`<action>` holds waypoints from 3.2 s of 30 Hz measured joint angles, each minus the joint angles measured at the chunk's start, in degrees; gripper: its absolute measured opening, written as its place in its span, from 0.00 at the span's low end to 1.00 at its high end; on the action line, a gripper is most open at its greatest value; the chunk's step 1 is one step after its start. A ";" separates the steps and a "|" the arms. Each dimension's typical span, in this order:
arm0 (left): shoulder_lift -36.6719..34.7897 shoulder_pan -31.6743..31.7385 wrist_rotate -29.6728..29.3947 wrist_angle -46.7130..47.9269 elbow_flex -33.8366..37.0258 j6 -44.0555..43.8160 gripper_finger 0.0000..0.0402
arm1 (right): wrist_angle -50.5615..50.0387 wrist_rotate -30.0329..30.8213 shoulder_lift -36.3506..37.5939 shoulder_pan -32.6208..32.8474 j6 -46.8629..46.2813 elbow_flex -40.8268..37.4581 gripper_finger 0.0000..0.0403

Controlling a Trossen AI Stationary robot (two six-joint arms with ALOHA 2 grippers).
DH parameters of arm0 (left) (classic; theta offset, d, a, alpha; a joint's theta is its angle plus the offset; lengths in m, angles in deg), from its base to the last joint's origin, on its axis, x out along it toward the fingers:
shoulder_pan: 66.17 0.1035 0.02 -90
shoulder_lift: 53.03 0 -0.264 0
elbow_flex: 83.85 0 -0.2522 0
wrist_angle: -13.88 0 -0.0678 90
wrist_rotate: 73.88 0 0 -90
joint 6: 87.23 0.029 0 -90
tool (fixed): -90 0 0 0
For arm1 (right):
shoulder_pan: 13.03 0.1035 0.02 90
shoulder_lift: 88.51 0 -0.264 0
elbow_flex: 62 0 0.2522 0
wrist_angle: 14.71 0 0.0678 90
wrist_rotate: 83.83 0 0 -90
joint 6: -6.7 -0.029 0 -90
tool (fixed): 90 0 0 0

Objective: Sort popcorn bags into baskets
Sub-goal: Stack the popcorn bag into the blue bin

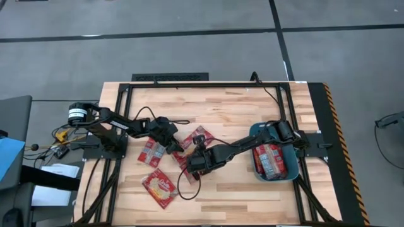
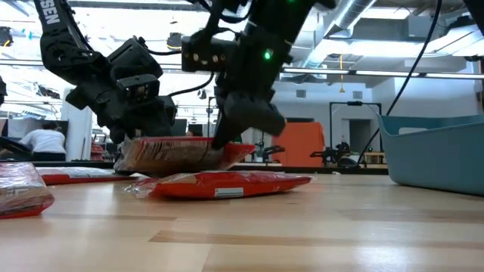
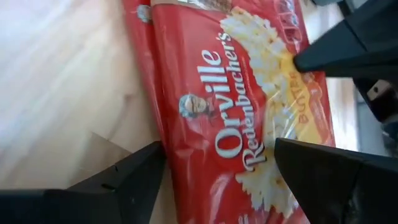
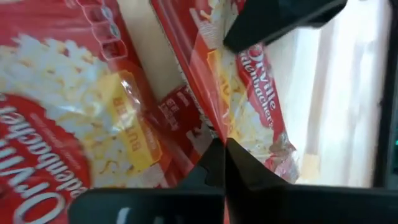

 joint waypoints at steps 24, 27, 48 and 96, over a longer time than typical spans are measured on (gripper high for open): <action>-7.26 3.87 9.67 -4.65 0.11 -0.96 0.72 | -38.04 0.01 12.51 7.44 -27.23 4.99 0.01; -7.26 3.87 9.61 -4.65 0.09 -0.95 0.72 | -46.56 -0.28 16.32 9.26 -36.42 4.99 0.01; -7.32 3.89 6.03 -3.38 0.01 0.68 0.72 | -51.91 -25.25 38.76 10.98 -93.38 -4.03 0.01; -7.34 3.91 1.98 -1.26 -0.02 4.26 0.72 | -45.92 -37.58 39.08 5.21 -101.02 -28.13 0.13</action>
